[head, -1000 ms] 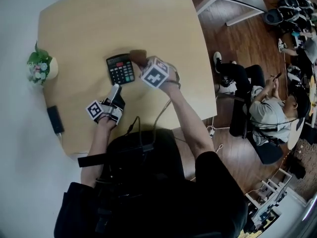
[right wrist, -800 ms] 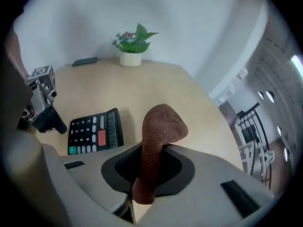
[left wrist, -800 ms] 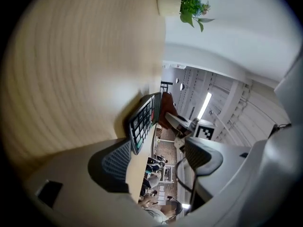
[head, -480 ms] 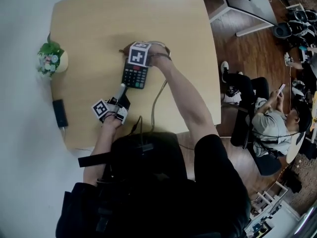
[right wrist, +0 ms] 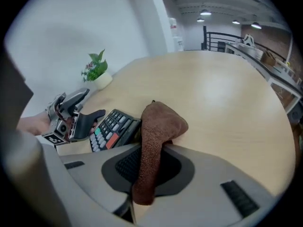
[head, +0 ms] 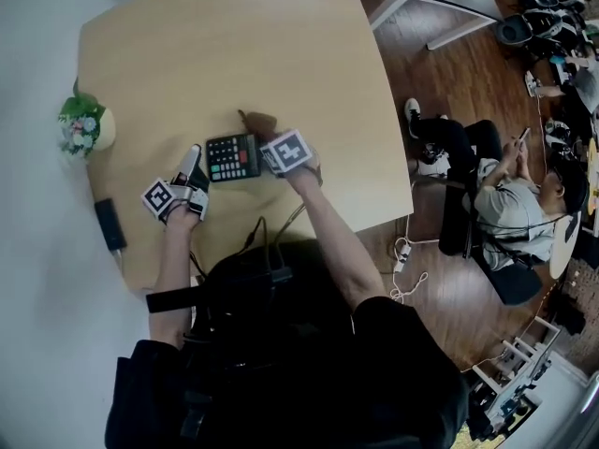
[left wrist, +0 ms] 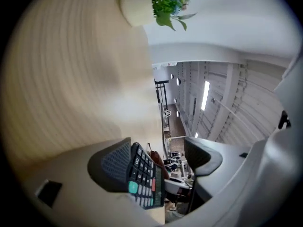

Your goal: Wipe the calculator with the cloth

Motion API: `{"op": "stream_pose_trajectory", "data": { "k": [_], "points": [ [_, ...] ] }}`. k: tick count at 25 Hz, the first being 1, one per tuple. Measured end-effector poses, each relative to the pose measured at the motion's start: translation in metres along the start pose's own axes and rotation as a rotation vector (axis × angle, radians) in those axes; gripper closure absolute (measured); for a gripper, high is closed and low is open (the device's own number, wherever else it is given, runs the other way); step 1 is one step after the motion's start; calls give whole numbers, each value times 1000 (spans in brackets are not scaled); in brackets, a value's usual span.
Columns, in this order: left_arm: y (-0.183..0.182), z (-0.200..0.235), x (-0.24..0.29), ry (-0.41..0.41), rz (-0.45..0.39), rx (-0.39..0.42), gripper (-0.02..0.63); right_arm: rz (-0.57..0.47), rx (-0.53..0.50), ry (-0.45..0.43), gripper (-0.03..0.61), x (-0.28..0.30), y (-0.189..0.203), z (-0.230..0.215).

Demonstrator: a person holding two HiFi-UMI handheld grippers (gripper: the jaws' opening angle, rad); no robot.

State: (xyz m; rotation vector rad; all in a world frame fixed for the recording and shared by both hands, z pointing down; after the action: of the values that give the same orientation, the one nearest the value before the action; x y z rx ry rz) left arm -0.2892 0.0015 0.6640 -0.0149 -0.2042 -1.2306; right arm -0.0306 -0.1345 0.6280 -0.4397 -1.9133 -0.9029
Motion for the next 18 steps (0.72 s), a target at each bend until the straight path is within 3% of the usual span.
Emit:
{"op": "stream_pose_trajectory", "data": {
  "k": [2,5,7,9,14,18],
  "points": [
    [6,-11,-11,20,50,52,256,-68,46,23,525,-14,12,-8],
    [42,-23,-17,146,277,64,312,-171,74,-1,525,-38,20,-21],
    [72,-20,-14,204,437,41,339,-238,37,-70,525,-45,10,-22],
    [92,-12,-8,212,515,37,339,-274,-42,-118,525,-43,-10,-19],
    [105,3,9,143,491,26,357,-156,-301,-124,523,-18,-34,-9],
    [95,4,19,114,452,23,357,-105,-381,-136,523,-16,-25,3]
  ]
}}
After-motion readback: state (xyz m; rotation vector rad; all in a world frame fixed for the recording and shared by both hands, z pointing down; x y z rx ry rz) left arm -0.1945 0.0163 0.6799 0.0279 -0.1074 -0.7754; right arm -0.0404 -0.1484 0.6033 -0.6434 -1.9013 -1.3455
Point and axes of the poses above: the fingertips, and each gripper's own axes: x forward along the fingers, z to its left, y out of its underside, the point moved 10 cm from there along -x, backward along the fingers, and after that the axes turned 1 degree about -y, right-handed, at the moved point
